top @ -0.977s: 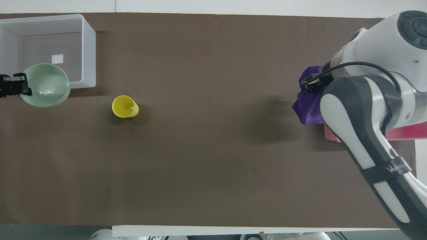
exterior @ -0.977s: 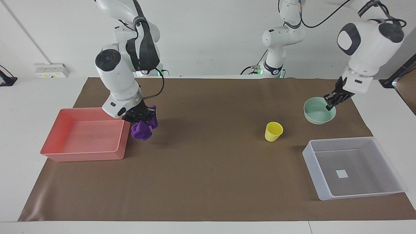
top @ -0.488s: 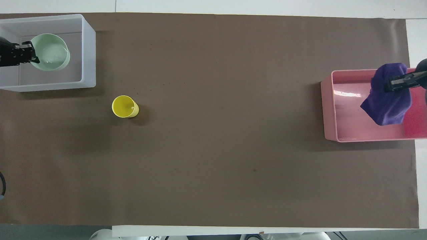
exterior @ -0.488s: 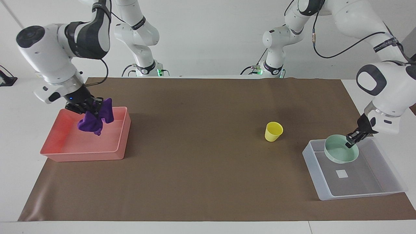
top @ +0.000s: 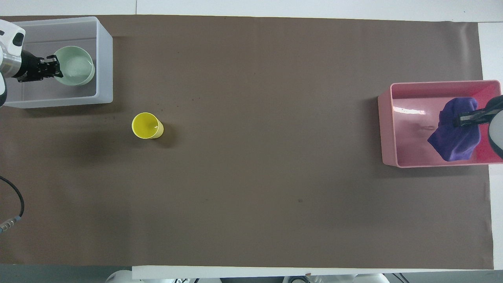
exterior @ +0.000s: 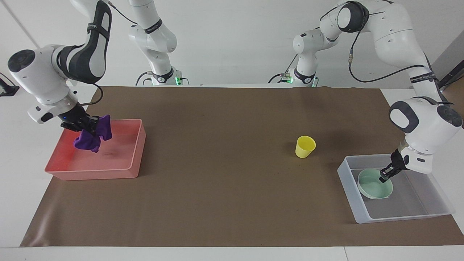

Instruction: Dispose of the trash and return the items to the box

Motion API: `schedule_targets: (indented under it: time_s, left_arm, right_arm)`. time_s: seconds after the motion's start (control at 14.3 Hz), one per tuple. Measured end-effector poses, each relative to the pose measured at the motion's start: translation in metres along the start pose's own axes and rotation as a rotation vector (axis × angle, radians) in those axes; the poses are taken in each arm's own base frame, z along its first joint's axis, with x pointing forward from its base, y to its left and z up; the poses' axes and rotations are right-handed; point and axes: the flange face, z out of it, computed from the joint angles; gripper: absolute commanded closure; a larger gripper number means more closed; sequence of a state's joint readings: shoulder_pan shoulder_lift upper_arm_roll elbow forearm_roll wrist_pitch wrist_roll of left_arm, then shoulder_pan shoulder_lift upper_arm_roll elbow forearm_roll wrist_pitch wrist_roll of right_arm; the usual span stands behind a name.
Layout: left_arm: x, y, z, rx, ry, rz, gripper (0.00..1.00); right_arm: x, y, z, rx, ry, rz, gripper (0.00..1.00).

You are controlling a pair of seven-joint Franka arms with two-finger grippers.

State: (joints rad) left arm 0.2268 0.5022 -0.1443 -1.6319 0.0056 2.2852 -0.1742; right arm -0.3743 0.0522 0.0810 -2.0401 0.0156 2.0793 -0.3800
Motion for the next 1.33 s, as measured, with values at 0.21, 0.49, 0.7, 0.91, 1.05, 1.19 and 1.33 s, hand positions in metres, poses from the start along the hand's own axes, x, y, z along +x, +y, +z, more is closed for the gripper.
schedule_targets:
  time_s: [0.21,0.49,0.7,0.91,1.05,1.19,1.33]
  left_arm:
    - [0.004,-0.001,0.014,0.002,0.041,0.015,0.14]
    - [0.008,0.005,0.017,-0.01,0.084,0.031,0.05]
    - [0.013,0.008,-0.018,-0.009,0.114,0.036,0.0]
    - [-0.001,0.036,-0.079,-0.002,0.092,0.078,0.0]
    - [-0.029,0.08,-0.103,0.009,0.022,0.12,0.0]
    - [-0.061,0.127,-0.113,0.026,-0.055,0.116,0.0]
    - [-0.097,0.169,-0.107,0.048,-0.116,0.109,0.0]
  right_arm:
    - [-0.002,0.0,0.036,0.003,-0.002,0.001,0.57]
    - [-0.002,-0.001,0.039,0.003,-0.002,0.0,0.0]
    - [0.004,-0.003,0.026,0.002,0.007,-0.007,0.0]
    - [0.022,-0.038,-0.001,0.014,-0.014,-0.001,0.0]
    - [0.034,-0.075,-0.025,0.019,-0.04,0.012,0.0]
    - [0.041,-0.102,-0.05,0.021,-0.062,0.026,0.0]
    - [0.043,-0.114,-0.073,0.019,-0.07,0.036,0.0]
